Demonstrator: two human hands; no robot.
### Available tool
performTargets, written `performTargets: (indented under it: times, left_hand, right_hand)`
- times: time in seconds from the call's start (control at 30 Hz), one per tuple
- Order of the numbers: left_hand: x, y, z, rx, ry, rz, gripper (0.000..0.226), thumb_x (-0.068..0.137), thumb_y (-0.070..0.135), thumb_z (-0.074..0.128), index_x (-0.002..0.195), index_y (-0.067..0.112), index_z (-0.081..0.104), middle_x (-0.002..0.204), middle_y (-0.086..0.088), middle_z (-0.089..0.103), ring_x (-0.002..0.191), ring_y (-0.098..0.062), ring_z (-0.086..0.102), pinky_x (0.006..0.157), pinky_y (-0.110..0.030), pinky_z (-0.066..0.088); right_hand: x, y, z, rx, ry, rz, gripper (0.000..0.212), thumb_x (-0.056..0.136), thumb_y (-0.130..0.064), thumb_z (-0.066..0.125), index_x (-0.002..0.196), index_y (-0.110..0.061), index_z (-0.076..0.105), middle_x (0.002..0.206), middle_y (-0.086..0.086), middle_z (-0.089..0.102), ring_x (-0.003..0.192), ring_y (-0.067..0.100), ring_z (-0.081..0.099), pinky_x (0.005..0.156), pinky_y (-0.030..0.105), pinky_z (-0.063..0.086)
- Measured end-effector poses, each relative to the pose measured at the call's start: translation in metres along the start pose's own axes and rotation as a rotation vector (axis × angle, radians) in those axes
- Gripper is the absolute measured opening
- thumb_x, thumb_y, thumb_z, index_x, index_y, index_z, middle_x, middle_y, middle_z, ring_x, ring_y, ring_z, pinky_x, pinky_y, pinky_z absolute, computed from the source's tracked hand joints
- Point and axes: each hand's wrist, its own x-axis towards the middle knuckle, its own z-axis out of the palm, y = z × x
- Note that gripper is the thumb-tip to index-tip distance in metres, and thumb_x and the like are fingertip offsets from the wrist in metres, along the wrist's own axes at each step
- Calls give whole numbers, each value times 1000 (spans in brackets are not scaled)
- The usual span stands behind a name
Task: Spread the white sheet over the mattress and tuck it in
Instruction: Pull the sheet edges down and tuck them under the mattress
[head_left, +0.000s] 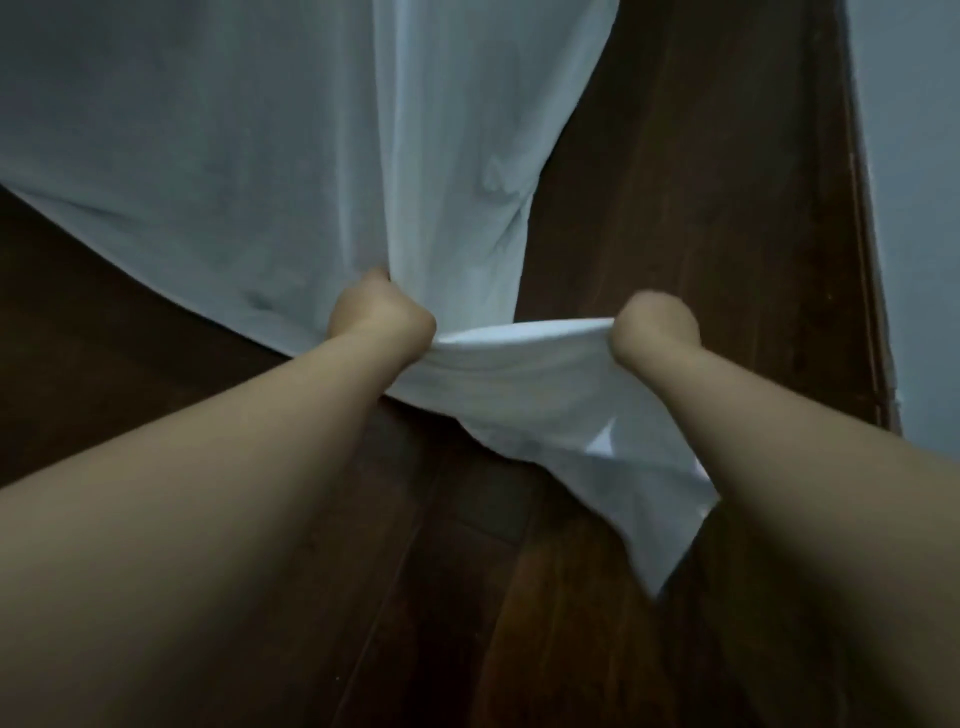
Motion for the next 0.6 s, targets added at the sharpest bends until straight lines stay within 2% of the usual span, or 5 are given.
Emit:
performTargets:
  times: [0.07, 0.2, 0.33, 0.5, 0.6]
  left_hand:
    - [-1, -5, -6, 52, -46, -24, 38, 83, 12, 53, 121, 14, 51, 119, -14, 57, 106, -37, 58, 91, -41, 53]
    - [-7, -18, -13, 38, -116, -96, 39, 84, 11, 54, 123, 10, 47, 118, -13, 54, 99, -32, 57, 84, -37, 54]
    - [-8, -16, -1, -121, -224, -122, 38, 85, 14, 55, 121, 9, 45, 117, -13, 53, 102, -32, 57, 88, -39, 54]
    - [-14, 3, 15, -419, -328, -190, 20, 84, 9, 53, 102, 12, 47, 92, -8, 56, 78, -26, 62, 73, -37, 60]
    - [-21, 19, 20, -624, -435, -281, 9, 88, 5, 52, 92, 12, 48, 80, -8, 54, 64, -19, 59, 62, -30, 60]
  right_hand:
    - [11, -23, 5, 7, 38, -141, 37, 90, -8, 47, 126, -4, 56, 130, 19, 52, 118, 37, 53, 95, 38, 45]
    - [-1, -76, 64, 477, -346, -465, 85, 81, -8, 63, 151, -22, 17, 150, 13, 33, 136, 31, 39, 112, 39, 36]
    - [-32, -107, 82, 1078, -879, -195, 78, 80, -39, 71, 145, -21, 31, 146, 10, 41, 132, 31, 42, 94, 48, 47]
    - [-40, -69, 113, 514, -679, -325, 75, 75, -12, 67, 142, -22, 34, 134, 5, 48, 121, 25, 48, 99, 37, 44]
    - [-47, -63, 119, 773, -622, -426, 70, 76, -19, 78, 137, -15, 45, 126, -7, 48, 115, 9, 46, 96, 25, 39]
